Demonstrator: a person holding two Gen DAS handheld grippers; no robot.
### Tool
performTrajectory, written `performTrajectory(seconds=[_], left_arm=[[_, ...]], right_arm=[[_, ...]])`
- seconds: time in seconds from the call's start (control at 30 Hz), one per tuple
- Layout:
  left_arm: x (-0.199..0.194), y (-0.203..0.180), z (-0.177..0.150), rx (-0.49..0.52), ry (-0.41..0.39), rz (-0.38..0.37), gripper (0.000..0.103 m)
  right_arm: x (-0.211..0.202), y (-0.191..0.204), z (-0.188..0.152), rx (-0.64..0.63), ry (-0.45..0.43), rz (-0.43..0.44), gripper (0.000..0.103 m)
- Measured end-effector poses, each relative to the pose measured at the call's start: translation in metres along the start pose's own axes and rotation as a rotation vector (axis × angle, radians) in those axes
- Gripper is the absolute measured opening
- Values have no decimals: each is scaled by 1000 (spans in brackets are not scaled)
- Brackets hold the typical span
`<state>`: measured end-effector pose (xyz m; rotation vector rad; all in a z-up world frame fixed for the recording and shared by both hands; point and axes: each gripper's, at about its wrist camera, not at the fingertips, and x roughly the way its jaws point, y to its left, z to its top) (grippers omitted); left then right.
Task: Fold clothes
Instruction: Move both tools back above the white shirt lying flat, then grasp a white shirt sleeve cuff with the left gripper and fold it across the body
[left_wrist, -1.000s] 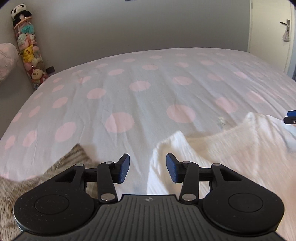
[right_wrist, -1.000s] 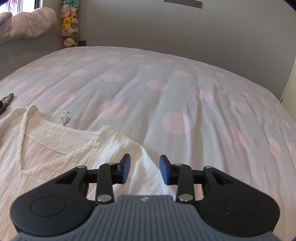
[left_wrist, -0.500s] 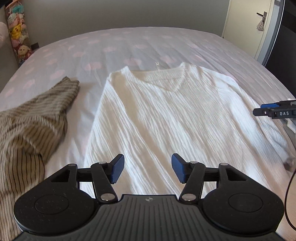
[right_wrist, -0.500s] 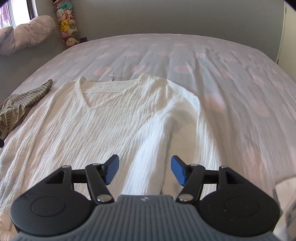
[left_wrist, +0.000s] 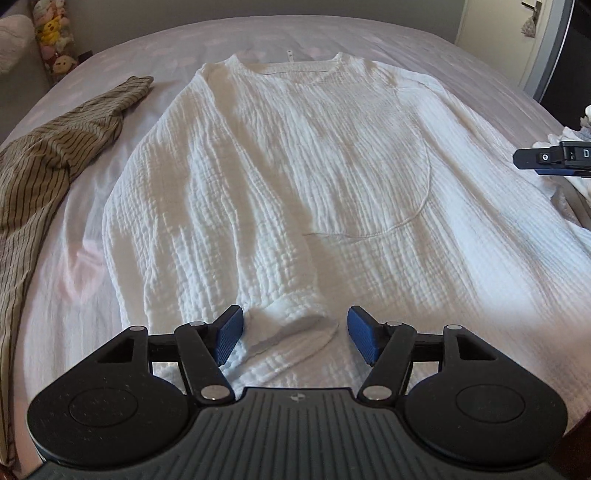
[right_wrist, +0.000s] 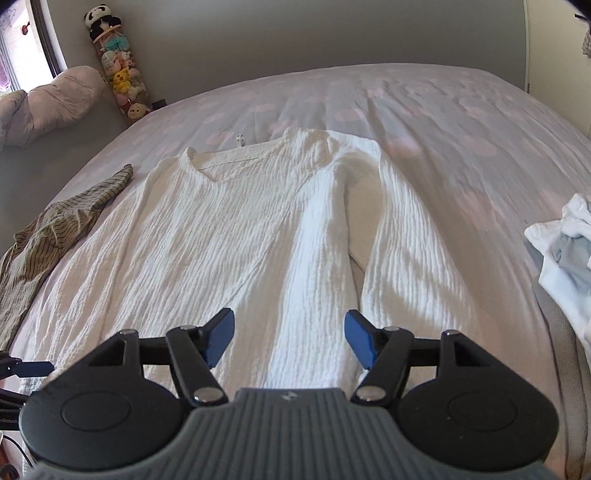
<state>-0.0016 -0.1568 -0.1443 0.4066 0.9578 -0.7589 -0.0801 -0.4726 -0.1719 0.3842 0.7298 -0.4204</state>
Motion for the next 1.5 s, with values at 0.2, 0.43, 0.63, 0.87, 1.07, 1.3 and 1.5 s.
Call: performTrajectory(seconds=[0.2, 0.43, 0.63, 0.87, 1.07, 1.3, 1.5], left_arm=[[-6, 14, -3, -101, -57, 8, 26], [-31, 41, 4, -223, -141, -45, 9], [-55, 73, 27, -273, -224, -24, 8], [-79, 130, 53, -324, -280, 73, 8], [-100, 179, 80, -309, -307, 180, 8], [-90, 241, 113, -308, -285, 321, 7], [-55, 314, 131, -370, -193, 434, 7]], right_arm=[[12, 13, -7, -93, 27, -18, 69], [16, 14, -8, -93, 48, -38, 69], [21, 16, -9, -96, 71, -55, 69], [27, 11, -8, -64, 92, -66, 69], [30, 5, -8, -34, 106, -47, 69], [34, -1, -7, 2, 121, -22, 69], [35, -5, -7, 27, 130, -9, 69]])
